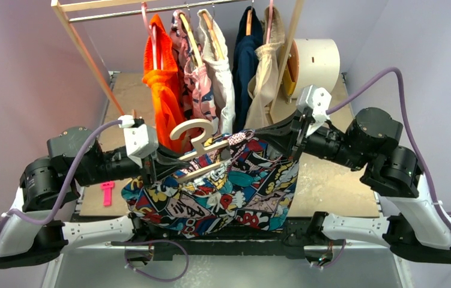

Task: Place the shorts on the hanger
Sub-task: Hang the shorts on the hanger.

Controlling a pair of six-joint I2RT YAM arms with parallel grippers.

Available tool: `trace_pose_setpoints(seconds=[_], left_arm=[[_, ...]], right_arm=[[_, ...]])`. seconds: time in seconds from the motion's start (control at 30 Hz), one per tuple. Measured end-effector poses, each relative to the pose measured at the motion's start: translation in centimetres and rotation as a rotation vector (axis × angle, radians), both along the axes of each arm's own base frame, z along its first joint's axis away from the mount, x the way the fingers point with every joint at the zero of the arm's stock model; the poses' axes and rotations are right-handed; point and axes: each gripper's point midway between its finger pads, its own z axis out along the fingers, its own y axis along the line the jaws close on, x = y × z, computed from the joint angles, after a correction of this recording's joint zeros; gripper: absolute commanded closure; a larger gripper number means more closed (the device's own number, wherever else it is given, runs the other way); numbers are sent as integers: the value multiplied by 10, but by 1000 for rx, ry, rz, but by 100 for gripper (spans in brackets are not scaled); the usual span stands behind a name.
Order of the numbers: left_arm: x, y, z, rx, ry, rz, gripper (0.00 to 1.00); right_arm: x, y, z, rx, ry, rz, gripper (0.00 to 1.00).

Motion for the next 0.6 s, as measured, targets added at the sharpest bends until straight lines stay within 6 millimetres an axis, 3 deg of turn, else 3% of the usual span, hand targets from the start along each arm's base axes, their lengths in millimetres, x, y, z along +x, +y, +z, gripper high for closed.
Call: trace_pose_setpoints(seconds=[0.13,0.17,0.23,0.3,0.37,0.6], left_arm=[[-1,4,2,-9,-5,6,100],[-1,5,2,-11,-7,10,100],[-1,8,3,-13,-8,14,100],[-2,10,3,-15,-9,17,100],[-3,12,5,-22,-11,18,100],[-6,9,9,-31,-5,-6,100]], right_arm=[[2,-7,2,8,-6,-27,100],[2,-8,2,7,-5,-35,91],[2,-10,2,7,-7,-39,62],[1,-11,3,10,-2,-40,46],[0,-12,7,19,-6,-36,42],[-20,-2,50,105,-60,91,40]])
